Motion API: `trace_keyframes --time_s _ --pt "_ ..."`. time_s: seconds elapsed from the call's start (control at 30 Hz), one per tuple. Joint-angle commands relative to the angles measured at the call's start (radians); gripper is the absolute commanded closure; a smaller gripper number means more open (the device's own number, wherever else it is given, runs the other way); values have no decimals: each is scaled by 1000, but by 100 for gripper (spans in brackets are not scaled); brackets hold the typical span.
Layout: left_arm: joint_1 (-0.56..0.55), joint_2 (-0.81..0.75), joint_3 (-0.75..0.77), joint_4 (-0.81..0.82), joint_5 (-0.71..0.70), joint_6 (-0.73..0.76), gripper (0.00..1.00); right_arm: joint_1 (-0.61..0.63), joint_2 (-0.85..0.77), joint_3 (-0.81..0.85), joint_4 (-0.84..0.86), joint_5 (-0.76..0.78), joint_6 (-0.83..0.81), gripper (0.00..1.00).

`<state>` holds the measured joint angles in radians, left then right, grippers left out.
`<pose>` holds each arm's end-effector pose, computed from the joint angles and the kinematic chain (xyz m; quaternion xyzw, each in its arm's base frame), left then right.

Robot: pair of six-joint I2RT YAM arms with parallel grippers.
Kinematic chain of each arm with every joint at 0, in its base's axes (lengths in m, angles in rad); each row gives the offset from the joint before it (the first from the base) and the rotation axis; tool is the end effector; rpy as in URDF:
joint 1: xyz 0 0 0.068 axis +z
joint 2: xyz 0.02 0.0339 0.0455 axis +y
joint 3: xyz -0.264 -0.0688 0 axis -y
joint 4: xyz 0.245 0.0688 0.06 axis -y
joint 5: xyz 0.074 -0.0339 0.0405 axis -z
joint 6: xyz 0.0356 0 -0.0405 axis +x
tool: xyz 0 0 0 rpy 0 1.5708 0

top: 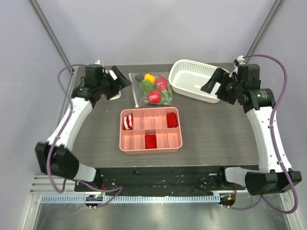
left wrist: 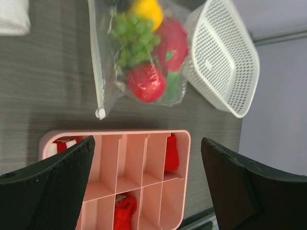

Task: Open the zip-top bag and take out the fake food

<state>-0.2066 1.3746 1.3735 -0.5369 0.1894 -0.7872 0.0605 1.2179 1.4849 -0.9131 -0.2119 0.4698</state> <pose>0.2993 -0.0696 0.3763 -0.2031 0.8428 -0.3066 0.3929 0.2352 0.0218 0.4182 0.1347 0.8810 0.2076 0.4032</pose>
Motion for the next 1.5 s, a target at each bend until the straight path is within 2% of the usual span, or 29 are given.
trace_keyframes --time_s 0.0,0.07,0.1,0.33,0.5,0.67,0.83,0.87,0.93,0.97,1.03,1.07,1.17,1.23,1.4,1.47 --pt "18 223 -21 158 159 -132 11 13 18 26 -9 -80 -36 0" --pt "19 331 88 146 234 -130 18 16 23 20 -3 -86 -30 0" --pt "15 410 131 131 235 -123 19 16 26 21 -1 -102 -28 0" --pt "18 653 343 51 185 -101 19 30 48 34 31 -138 -20 0" --pt "44 712 311 90 183 -110 21 33 61 55 34 -136 -23 0" --pt "56 768 325 95 211 -93 30 53 65 57 48 -119 -7 0" --pt "55 805 326 189 268 -135 35 162 88 37 101 -60 3 0" --pt "56 823 334 193 278 -141 40 179 92 32 117 -25 6 0" --pt "55 833 332 231 300 -159 45 229 100 5 182 2 4 0" --pt "56 834 326 259 312 -199 53 243 103 -6 207 11 4 1" --pt "58 833 302 346 337 -248 58 257 118 -34 270 39 13 0" --pt "56 833 297 368 346 -289 69 268 126 -40 292 36 16 0" --pt "56 810 289 417 348 -326 90 312 152 -67 390 43 -3 1" --pt "58 770 291 408 334 -340 99 340 166 -100 471 80 -58 0" --pt "56 706 335 367 299 -426 100 372 236 -162 672 105 -178 0" --pt "53 676 332 382 289 -520 100 384 246 -221 810 83 -261 0"
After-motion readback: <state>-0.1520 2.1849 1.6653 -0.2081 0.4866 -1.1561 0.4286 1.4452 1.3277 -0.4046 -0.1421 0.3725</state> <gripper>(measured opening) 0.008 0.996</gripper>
